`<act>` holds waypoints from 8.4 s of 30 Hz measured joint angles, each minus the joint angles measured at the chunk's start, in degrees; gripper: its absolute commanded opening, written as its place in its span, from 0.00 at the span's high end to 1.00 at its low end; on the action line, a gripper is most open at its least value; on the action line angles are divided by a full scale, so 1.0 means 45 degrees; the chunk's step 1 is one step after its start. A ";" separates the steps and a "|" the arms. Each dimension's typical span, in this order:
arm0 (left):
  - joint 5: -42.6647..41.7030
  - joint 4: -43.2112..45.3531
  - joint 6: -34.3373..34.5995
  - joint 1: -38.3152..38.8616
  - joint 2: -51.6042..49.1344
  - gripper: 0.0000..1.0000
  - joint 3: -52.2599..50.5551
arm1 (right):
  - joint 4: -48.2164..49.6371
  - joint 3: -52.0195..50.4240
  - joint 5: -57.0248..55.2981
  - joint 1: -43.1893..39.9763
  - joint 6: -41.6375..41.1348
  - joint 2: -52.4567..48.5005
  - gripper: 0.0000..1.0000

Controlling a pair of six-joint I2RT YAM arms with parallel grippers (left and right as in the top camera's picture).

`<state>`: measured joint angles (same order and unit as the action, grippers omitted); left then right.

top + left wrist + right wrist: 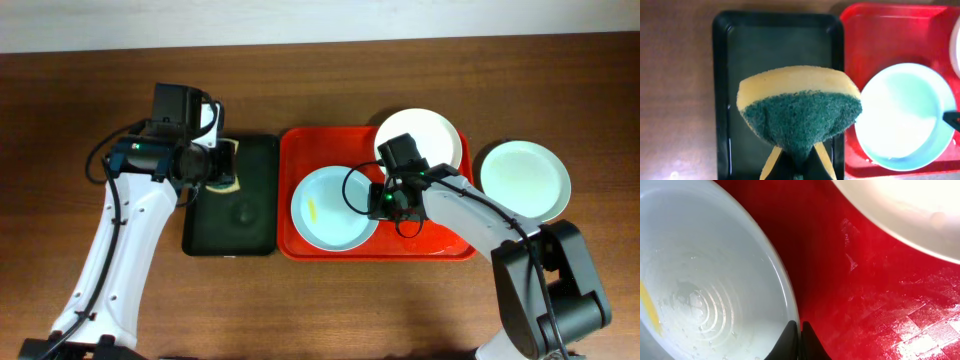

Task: Clean dirty plates on tray and stack at the side

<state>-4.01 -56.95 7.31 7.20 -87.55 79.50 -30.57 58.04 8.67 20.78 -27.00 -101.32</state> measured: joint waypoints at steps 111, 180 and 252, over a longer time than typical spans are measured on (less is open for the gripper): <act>-0.2239 0.4857 0.3395 0.4362 -0.5644 1.00 -0.1574 | 0.0228 -0.0034 0.0330 -0.0015 -0.1511 0.0000 0.96; -0.5119 0.3750 0.2079 0.4007 -0.7096 1.00 0.0194 | 0.0189 -0.0034 0.0282 -0.0039 -0.1506 0.0000 0.96; 0.0325 -0.1302 0.2963 -0.3026 -0.0996 0.01 0.3594 | -0.0976 0.0141 0.1059 -0.0403 -0.1579 -0.0005 0.96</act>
<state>-2.55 -62.81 20.64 -6.42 -92.03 95.68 -34.96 58.67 13.43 18.96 -34.11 -101.34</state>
